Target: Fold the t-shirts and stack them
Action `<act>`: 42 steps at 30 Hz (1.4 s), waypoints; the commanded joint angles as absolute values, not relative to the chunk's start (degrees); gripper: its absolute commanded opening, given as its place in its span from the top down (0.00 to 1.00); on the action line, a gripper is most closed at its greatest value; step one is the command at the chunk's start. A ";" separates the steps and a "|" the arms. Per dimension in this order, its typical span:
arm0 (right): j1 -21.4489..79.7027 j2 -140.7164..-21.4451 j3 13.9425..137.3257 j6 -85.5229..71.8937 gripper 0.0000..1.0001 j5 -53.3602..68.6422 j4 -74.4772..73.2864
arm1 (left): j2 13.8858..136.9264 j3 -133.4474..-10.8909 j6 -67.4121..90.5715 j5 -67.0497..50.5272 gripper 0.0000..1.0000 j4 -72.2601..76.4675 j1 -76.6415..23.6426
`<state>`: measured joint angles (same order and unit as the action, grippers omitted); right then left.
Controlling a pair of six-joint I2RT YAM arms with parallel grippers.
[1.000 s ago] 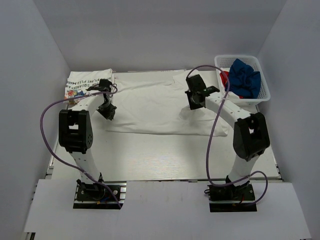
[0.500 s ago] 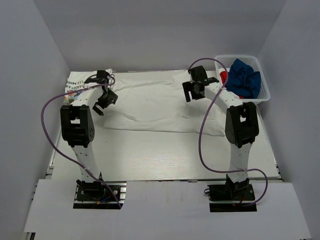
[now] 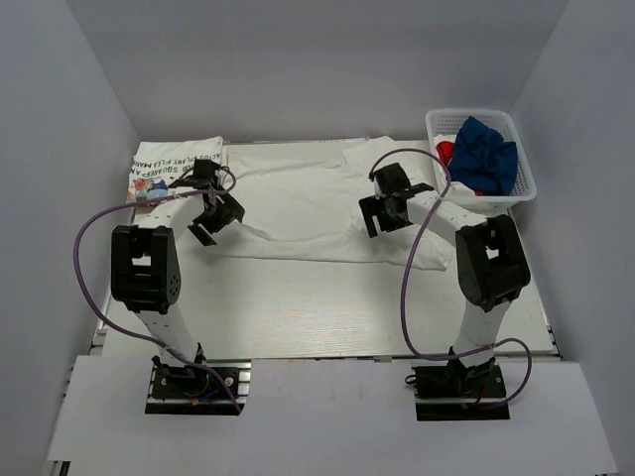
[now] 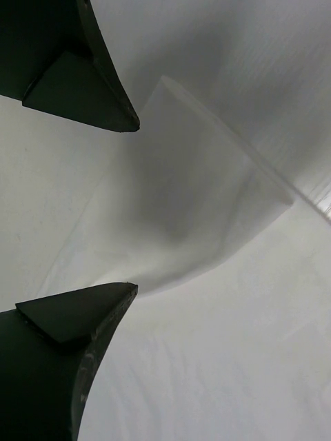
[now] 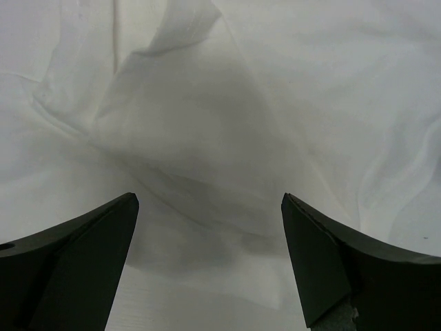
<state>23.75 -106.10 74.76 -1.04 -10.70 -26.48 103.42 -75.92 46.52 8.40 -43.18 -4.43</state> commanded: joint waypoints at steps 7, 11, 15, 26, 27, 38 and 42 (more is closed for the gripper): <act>25.05 -111.53 78.30 -0.26 0.10 -15.29 -21.53 | 106.87 -72.77 44.12 2.10 0.00 -35.77 -5.36; 24.78 -114.25 79.89 -0.97 0.10 -19.50 -21.36 | 108.98 -71.54 43.59 2.90 0.00 -34.98 -5.36; 24.00 -114.87 81.56 -4.29 0.10 -25.30 -19.52 | 111.45 -71.02 43.59 5.17 0.00 -36.83 -4.22; 17.76 -123.65 93.42 -4.49 0.10 -37.50 -16.88 | 112.77 -71.02 43.59 8.96 0.00 -39.90 -4.22; 16.36 -126.27 96.12 -4.40 0.10 -37.44 -18.62 | 112.76 -71.02 43.59 8.96 0.00 -39.90 -4.22; 19.42 -105.03 78.24 9.22 0.10 -9.85 -13.09 | 110.48 -71.63 43.07 10.02 0.00 -40.43 -4.75; 22.75 -103.80 73.05 10.90 0.10 -3.88 -14.60 | 109.86 -71.63 43.07 10.54 0.00 -40.43 -4.75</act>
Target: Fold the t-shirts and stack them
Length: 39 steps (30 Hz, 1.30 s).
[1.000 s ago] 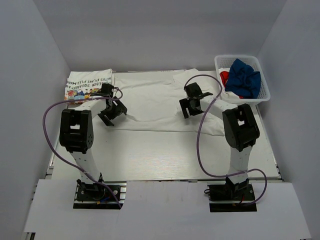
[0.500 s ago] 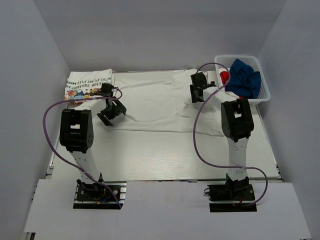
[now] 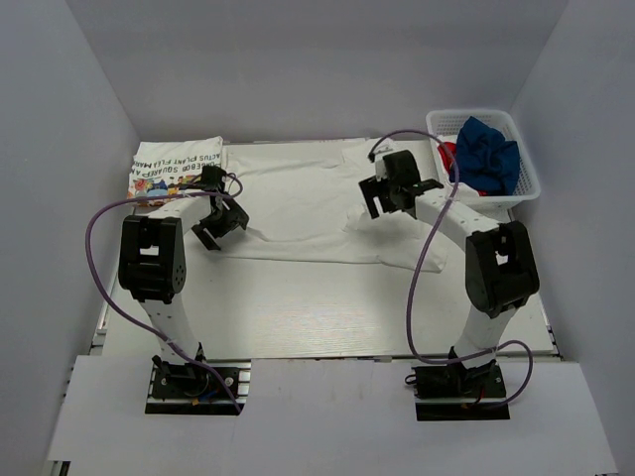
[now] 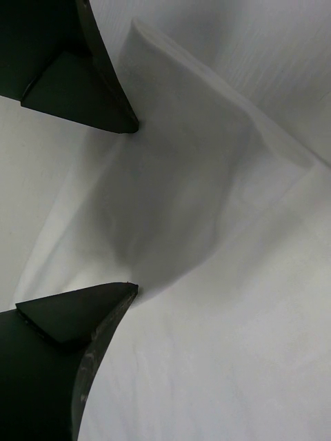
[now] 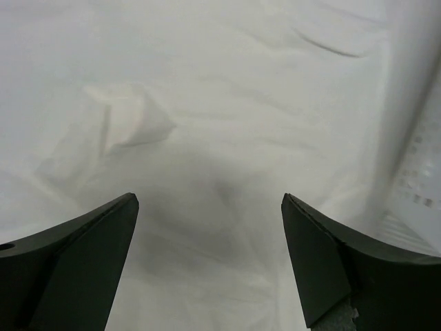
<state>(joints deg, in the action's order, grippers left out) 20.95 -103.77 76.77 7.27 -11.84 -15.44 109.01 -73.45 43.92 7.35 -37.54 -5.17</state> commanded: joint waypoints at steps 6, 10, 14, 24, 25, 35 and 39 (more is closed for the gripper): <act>25.31 -106.69 72.68 13.88 0.10 -3.07 -15.91 | 108.72 -71.63 43.07 12.12 0.00 -41.48 -4.75; 26.45 -109.33 74.00 14.94 0.10 -6.85 -15.21 | 108.72 -71.63 43.07 12.83 0.00 -42.01 -4.22; 26.89 -111.35 76.02 15.38 0.14 -7.56 -14.51 | 108.72 -71.63 43.07 13.36 0.00 -42.01 -4.22; 28.30 -114.26 77.43 13.37 0.58 -11.15 -12.49 | 108.72 -71.63 43.07 13.89 0.00 -42.54 -4.22; 28.30 -114.17 77.43 12.92 0.64 -11.60 -12.22 | 108.72 -71.63 43.07 13.89 0.00 -42.54 -4.22; 27.51 -113.38 77.34 7.65 1.00 -16.25 -9.58 | 108.72 -71.10 43.07 13.89 0.00 -42.54 -4.22; 26.90 -114.43 80.14 6.95 1.00 -18.28 -10.10 | 109.25 -71.10 42.54 13.89 0.00 -42.54 -4.22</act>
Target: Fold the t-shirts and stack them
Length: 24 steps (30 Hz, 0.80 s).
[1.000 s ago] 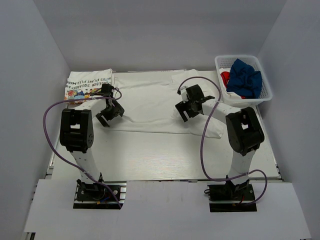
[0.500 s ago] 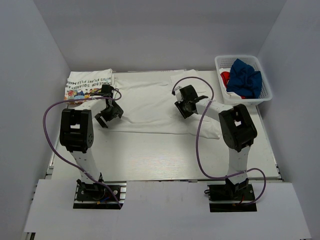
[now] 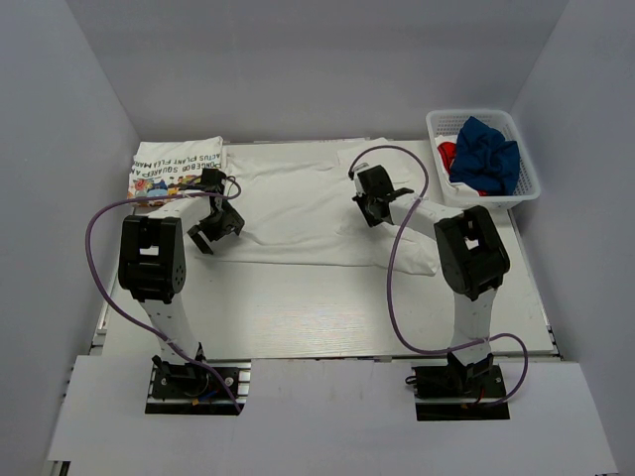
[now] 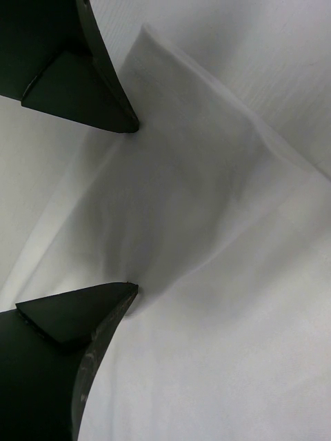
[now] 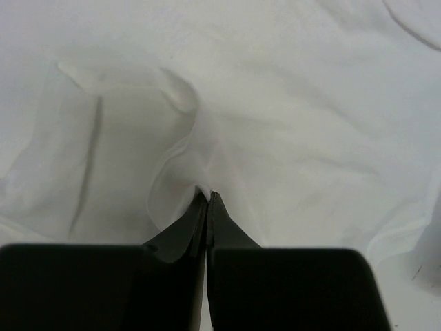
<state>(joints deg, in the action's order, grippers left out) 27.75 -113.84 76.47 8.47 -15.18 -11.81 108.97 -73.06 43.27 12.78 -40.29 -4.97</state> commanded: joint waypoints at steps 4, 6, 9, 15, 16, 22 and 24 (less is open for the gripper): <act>26.19 -117.15 82.79 6.33 0.99 -21.09 -10.99 | 109.25 -71.10 42.54 14.41 0.00 -42.54 -4.22; 25.75 -117.77 84.19 6.68 0.97 -22.50 -11.42 | 109.77 -71.10 42.54 15.02 0.00 -42.54 -4.22; 25.32 -119.62 87.01 7.03 0.91 -23.55 -12.65 | 109.78 -71.71 42.54 15.03 0.00 -43.07 -4.22; 24.35 -121.29 89.65 6.77 0.51 -27.86 -14.15 | 109.78 -72.33 42.01 15.03 0.00 -43.07 -4.22; 24.17 -121.29 89.74 6.59 0.40 -28.91 -14.15 | 109.78 -72.33 42.01 15.03 0.00 -43.59 -4.22; 23.46 -117.34 89.04 4.75 0.10 -27.70 -15.29 | 108.63 -73.38 42.01 14.33 0.00 -43.59 -4.22; 23.82 -113.66 87.54 2.31 0.10 -25.16 -16.61 | 108.63 -74.08 42.01 13.71 0.00 -44.12 -4.75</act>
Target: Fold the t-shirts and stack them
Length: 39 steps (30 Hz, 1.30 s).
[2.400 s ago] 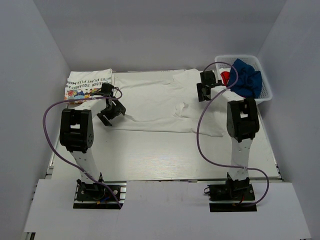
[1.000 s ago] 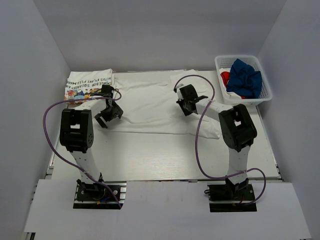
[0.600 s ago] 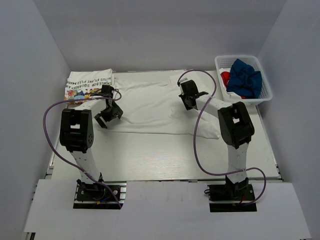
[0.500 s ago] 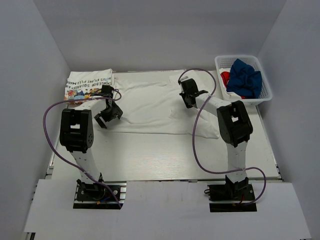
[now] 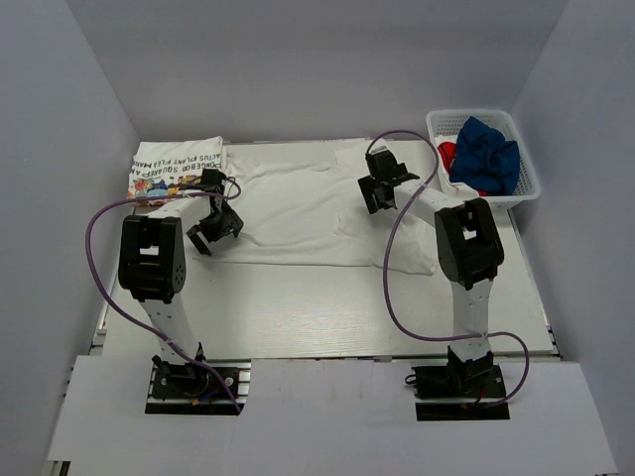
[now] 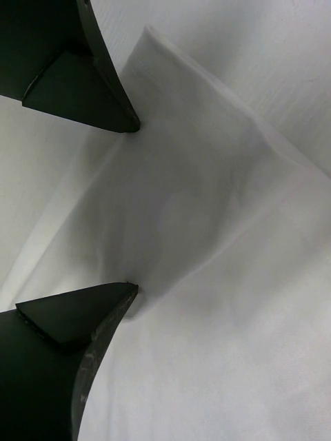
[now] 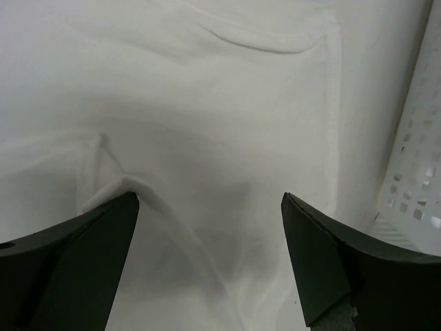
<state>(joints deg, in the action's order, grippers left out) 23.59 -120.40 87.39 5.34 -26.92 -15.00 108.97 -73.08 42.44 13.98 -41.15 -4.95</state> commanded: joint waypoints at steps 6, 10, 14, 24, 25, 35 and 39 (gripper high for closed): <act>24.08 -101.54 75.00 -4.92 0.10 -5.56 -15.56 | 107.58 -74.62 42.01 11.69 0.00 -43.07 -5.27; 24.26 -100.10 69.44 -6.23 0.10 5.96 -11.43 | 107.58 -74.62 42.01 11.69 0.00 -43.07 -5.27; 24.00 -105.36 71.89 -7.99 0.10 4.14 -12.92 | 107.58 -74.09 42.01 11.69 0.00 -43.07 -5.27; 23.20 -103.02 63.74 -17.57 0.10 -6.76 -15.29 | 106.35 -70.50 42.62 12.04 0.00 -43.59 -5.27; 23.29 -101.27 59.63 -18.19 0.10 -7.29 -15.38 | 105.39 -68.31 42.63 11.34 0.00 -43.59 -5.27; 23.47 -80.10 36.50 -29.18 0.10 -6.68 -20.11 | 90.46 -46.60 48.33 3.44 0.00 -45.96 -5.80; 23.82 -69.22 32.96 -29.71 0.10 -4.66 -23.11 | 80.44 -40.17 51.05 2.20 0.00 -51.49 -6.33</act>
